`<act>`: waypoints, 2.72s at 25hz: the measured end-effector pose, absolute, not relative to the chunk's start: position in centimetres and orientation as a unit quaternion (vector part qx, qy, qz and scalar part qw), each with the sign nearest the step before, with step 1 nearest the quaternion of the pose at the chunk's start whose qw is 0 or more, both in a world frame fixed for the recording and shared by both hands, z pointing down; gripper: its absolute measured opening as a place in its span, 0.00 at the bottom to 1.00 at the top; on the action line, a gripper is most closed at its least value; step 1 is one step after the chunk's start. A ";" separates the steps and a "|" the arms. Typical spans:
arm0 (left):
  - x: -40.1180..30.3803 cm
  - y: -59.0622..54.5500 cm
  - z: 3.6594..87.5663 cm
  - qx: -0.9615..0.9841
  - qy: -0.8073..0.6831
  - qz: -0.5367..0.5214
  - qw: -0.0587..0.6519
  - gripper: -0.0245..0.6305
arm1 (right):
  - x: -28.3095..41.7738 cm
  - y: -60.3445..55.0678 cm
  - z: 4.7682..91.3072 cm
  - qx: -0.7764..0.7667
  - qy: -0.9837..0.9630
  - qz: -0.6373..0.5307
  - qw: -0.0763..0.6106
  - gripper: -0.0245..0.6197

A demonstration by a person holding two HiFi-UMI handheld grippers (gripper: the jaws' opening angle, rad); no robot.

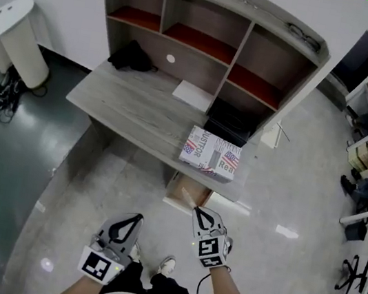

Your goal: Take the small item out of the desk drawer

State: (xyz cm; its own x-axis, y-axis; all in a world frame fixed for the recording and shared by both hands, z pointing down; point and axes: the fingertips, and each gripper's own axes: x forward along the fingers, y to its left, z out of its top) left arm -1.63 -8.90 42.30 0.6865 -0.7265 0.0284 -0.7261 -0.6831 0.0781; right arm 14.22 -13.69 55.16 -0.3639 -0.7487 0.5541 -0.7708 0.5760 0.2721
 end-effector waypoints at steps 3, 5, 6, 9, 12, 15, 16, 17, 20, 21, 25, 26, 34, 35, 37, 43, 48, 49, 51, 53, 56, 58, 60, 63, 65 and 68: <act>-2.0 -9.0 40.4 0.915 -0.403 -0.012 0.022 0.06 | 14.8 -13.2 52.5 0.479 -0.823 0.018 0.306 0.07; -2.3 -9.1 39.3 0.912 -0.410 -0.016 0.009 0.06 | 15.3 -13.2 50.9 0.490 -0.822 0.018 0.290 0.07; -2.5 -9.1 38.8 0.910 -0.414 -0.018 0.005 0.06 | 15.5 -13.0 50.2 0.494 -0.822 0.019 0.282 0.07; -3.0 -8.7 37.2 0.906 -0.422 -0.024 -0.011 0.06 | 15.6 -12.1 48.3 0.494 -0.827 0.017 0.266 0.08; -3.4 -8.2 35.9 0.902 -0.430 -0.027 -0.023 0.06 | 15.2 -11.3 46.7 0.482 -0.836 0.004 0.262 0.07; -3.9 -7.6 34.7 0.897 -0.440 -0.033 -0.027 0.06 | 15.3 -10.8 44.8 0.479 -0.841 -0.003 0.249 0.07; -4.1 -7.5 34.2 0.895 -0.443 -0.035 -0.030 0.06 | 15.4 -10.7 44.2 0.481 -0.842 -0.003 0.243 0.07; -4.4 -7.4 33.9 0.893 -0.446 -0.036 -0.034 0.06 | 15.6 -10.6 43.6 0.485 -0.843 -0.002 0.235 0.07; -4.9 -7.6 33.0 0.888 -0.456 -0.040 -0.043 0.06 | 16.6 -10.6 41.5 0.501 -0.841 0.002 0.207 0.07; -5.1 -7.7 32.6 0.886 -0.459 -0.043 -0.047 0.06 | 17.0 -10.6 40.9 0.507 -0.839 0.004 0.196 0.07; -5.6 -8.1 31.6 0.880 -0.468 -0.053 -0.056 0.06 | 19.0 -10.5 38.6 0.531 -0.832 0.012 0.162 0.07; -5.9 -8.3 31.4 0.879 -0.471 -0.055 -0.058 0.06 | 19.4 -10.4 37.9 0.535 -0.831 0.011 0.155 0.07; -8.5 -9.4 30.5 0.863 -0.498 -0.065 -0.062 0.06 | 22.1 -9.5 33.0 0.573 -0.812 -0.010 0.110 0.07; -9.0 -9.5 30.6 0.860 -0.503 -0.067 -0.060 0.06 | 22.5 -9.3 32.7 0.579 -0.808 -0.009 0.104 0.07; -9.9 -9.6 30.8 0.853 -0.514 -0.073 -0.061 0.06 | 23.2 -9.0 32.2 0.590 -0.802 -0.005 0.092 0.07; -12.1 -10.1 31.6 0.842 -0.532 -0.072 -0.055 0.06 | 24.6 -8.4 31.2 0.608 -0.790 -0.004 0.074 0.07; -12.9 -10.3 32.3 0.840 -0.536 -0.069 -0.048 0.06 | 24.9 -8.6 31.0 0.616 -0.784 -0.004 0.074 0.07; -12.9 -10.4 32.2 0.840 -0.536 -0.070 -0.045 0.06 | 24.9 -8.7 31.1 0.617 -0.784 -0.004 0.074 0.07; -12.9 -10.6 31.9 0.842 -0.534 -0.071 -0.043 0.06 | 24.8 -9.1 31.2 0.617 -0.783 -0.004 0.077 0.07; -13.2 -10.9 31.6 0.842 -0.532 -0.071 -0.047 0.06 | 24.2 -9.6 31.1 0.616 -0.783 -0.006 0.079 0.07; -13.5 -11.1 31.5 0.843 -0.531 -0.073 -0.046 0.06 | 23.4 -9.9 30.9 0.613 -0.786 -0.010 0.081 0.07; -13.6 -11.1 31.9 0.845 -0.528 -0.074 -0.042 0.06 | 23.1 -9.9 30.7 0.613 -0.786 -0.011 0.082 0.07; -13.9 -11.0 32.1 0.846 -0.526 -0.077 -0.046 0.06 | 22.8 -10.0 30.5 0.614 -0.785 -0.012 0.082 0.07; -14.3 -11.1 32.2 0.844 -0.529 -0.078 -0.040 0.06 | 22.3 -9.9 30.4 0.613 -0.786 -0.015 0.084 0.07; -14.5 -11.1 32.5 0.845 -0.528 -0.075 -0.034 0.06 | 22.0 -9.7 30.4 0.614 -0.785 -0.015 0.086 0.07; -14.6 -11.2 32.9 0.849 -0.523 -0.073 -0.024 0.06 | 21.7 -9.6 30.4 0.616 -0.782 -0.014 0.087 0.07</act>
State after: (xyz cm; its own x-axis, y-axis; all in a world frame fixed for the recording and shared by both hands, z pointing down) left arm -14.63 -11.23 32.94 0.4412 -0.8848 -0.1500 -0.8919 -0.4508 0.0354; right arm 21.67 -9.64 30.43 -0.2246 -0.9671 0.1193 -0.9621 0.2395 0.1300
